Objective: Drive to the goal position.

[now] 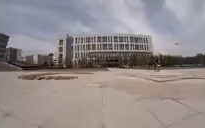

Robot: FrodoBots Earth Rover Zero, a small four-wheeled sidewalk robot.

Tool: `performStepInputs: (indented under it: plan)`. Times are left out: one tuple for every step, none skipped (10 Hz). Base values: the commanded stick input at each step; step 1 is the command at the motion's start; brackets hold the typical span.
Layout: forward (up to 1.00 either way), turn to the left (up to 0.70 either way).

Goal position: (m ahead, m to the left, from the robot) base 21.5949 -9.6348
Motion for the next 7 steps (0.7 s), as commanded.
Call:
performStepInputs:
  plan:
    - [0.70,0.00]
    - [0.70,0.00]
    - [0.70,0.00]
    - [0.70,0.00]
    - [0.70,0.00]
    - [0.70,0.00]
    - [0.70,0.00]
